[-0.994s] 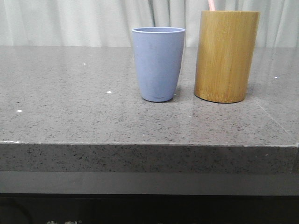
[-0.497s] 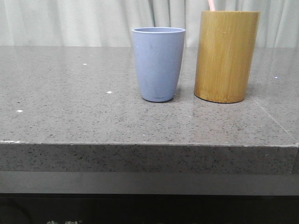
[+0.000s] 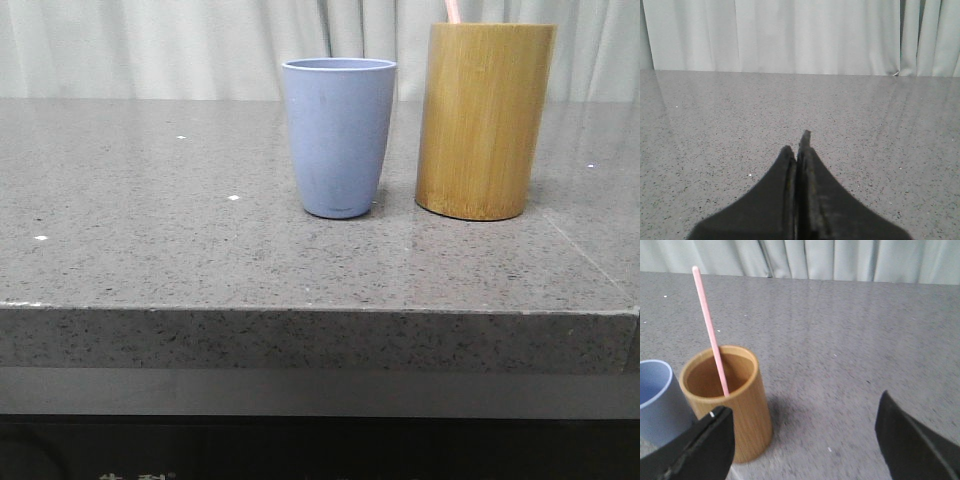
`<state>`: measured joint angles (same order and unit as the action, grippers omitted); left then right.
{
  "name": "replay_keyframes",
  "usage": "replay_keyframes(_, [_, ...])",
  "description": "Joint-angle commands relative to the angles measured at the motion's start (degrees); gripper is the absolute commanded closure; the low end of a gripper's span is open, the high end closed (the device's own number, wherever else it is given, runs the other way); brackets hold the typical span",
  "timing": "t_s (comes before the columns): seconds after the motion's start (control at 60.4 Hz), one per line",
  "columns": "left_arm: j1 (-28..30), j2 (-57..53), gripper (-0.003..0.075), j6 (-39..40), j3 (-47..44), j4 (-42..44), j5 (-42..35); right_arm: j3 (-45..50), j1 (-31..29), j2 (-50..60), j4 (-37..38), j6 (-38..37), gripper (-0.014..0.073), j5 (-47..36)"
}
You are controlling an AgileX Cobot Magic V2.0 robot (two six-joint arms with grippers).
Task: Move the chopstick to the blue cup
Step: 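Reach the right gripper to the pink stick and grasp it, then lift the pink stick out of the bamboo holder with the right gripper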
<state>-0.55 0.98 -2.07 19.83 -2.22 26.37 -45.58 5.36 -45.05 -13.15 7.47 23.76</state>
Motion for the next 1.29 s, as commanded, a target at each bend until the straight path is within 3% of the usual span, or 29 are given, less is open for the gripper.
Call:
replay_keyframes(0.0, [0.1,0.8,0.0739,0.3,1.4,-0.6,-4.7,-5.6,2.9,-6.1,-0.6,0.9,0.0003,-7.0])
replay_keyframes(0.348, [0.1,0.8,0.0739,0.3,1.4,-0.6,-4.8,-19.6,15.6,-27.4,-0.5,0.9,0.0003,-13.4])
replay_keyframes(0.629, [0.1,0.8,0.0739,0.3,1.4,-0.6,-4.9,-29.9,16.8,-38.9,-0.1,0.9,0.0026,-13.2])
replay_keyframes(0.696, [0.1,0.8,0.0739,0.3,1.4,-0.6,-4.9,-31.3,16.8,-40.6,0.0,0.9,0.009,-13.1])
replay_keyframes(0.845, [0.1,0.8,0.0739,0.3,1.4,-0.6,-4.9,-31.7,16.8,-41.4,0.0,0.9,0.0365,-13.5])
replay_keyframes(0.977, [0.1,0.8,0.0739,0.3,1.4,-0.6,-4.9,-31.7,16.8,-41.4,0.1,0.9,0.0538,-13.9])
replay_keyframes(1.126, [0.1,0.8,0.0739,0.3,1.4,-0.6,-4.9,-31.7,16.8,-41.4,1.4,0.9,0.0634,-13.9])
replay_keyframes(1.276, [0.1,0.8,0.0739,0.3,1.4,-0.6,-4.9,-31.7,16.8,-40.1,2.5,0.9,0.0661,-14.0])
